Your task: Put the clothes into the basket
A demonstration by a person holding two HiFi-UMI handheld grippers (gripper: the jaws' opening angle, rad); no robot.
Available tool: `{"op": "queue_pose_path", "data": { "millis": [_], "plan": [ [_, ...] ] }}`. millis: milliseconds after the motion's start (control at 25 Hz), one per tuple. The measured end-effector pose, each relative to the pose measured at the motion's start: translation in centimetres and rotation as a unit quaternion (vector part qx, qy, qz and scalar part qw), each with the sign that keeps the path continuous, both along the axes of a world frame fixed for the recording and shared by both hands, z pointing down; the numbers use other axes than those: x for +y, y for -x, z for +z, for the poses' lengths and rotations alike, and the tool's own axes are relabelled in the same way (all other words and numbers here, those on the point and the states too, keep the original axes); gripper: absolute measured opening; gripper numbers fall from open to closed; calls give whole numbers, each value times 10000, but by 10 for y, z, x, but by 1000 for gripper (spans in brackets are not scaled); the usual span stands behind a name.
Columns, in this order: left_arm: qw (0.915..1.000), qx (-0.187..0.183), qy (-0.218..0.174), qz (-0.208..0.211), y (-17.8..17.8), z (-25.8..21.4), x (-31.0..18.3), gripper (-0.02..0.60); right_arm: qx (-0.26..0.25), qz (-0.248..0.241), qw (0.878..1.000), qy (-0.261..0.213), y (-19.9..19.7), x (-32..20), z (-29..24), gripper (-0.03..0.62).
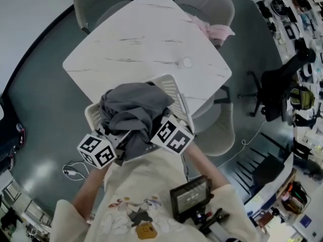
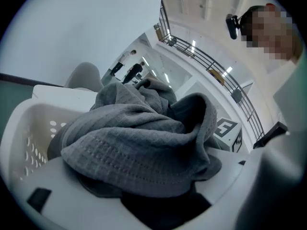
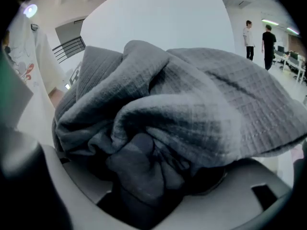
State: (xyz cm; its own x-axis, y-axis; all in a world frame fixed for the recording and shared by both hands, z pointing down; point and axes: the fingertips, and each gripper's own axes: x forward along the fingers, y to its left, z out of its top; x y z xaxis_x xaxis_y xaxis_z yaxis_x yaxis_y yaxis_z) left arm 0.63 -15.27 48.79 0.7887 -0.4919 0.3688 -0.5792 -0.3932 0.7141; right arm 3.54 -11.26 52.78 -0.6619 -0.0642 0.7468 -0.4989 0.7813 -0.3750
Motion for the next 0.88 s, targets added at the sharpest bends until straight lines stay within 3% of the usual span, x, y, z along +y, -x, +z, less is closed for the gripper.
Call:
{"op": "queue_pose_path", "data": {
  "millis": [240, 440, 880],
  "plan": [
    [9992, -355, 179, -37, -4, 24, -4, 399, 147, 46, 9998, 155, -7, -4, 25, 336],
    [9971, -424, 596, -188, -2, 51, -5, 399, 363, 107, 9987, 345, -12, -5, 46, 336],
    [9917, -1019, 767, -166, 2, 85, -21, 399, 557, 291, 9957, 677, -13, -16, 82, 336]
  ]
}}
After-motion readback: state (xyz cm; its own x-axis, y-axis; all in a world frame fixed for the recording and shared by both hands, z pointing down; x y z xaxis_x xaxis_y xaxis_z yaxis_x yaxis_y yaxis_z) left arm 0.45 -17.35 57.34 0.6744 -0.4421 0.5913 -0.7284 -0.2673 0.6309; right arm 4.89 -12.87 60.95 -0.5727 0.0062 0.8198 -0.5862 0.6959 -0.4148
